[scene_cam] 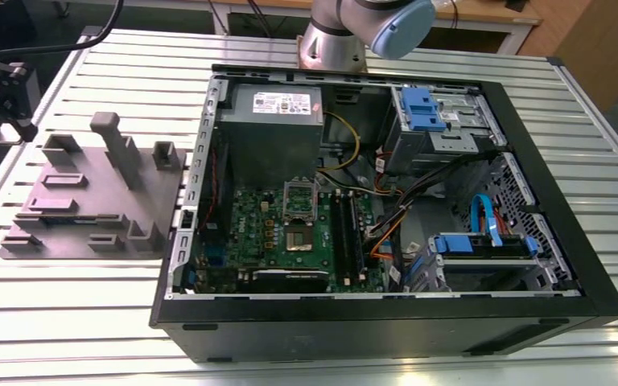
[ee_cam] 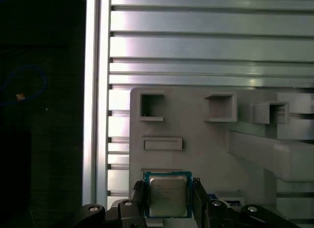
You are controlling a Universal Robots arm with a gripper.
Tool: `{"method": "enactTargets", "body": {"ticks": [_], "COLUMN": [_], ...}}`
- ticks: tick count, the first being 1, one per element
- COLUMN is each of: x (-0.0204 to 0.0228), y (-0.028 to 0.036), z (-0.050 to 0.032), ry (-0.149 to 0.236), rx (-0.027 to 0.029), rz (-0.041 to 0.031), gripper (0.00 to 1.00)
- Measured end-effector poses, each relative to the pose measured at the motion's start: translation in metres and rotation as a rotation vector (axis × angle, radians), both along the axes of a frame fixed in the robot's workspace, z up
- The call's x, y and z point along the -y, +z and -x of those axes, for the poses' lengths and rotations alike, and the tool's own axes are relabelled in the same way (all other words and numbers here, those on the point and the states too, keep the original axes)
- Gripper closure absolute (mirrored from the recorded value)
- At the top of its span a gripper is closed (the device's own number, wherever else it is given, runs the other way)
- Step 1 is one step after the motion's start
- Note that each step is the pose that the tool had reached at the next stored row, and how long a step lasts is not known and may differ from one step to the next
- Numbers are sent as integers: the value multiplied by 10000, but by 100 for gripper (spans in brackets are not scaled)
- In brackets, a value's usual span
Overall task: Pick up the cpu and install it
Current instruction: 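Pick up the cpu and move it towards the insertion slot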
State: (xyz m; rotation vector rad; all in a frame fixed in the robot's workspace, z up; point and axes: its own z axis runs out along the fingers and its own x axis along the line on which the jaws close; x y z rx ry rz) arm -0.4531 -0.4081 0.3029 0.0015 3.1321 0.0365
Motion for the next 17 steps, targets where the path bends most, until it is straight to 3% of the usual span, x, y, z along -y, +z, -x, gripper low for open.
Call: {"method": "enactTargets", "body": {"ticks": [17], "x": [0], "y": [111], "z": [0], "ry": [0], "rx": [0], "rz": [5], "gripper": [53]}}
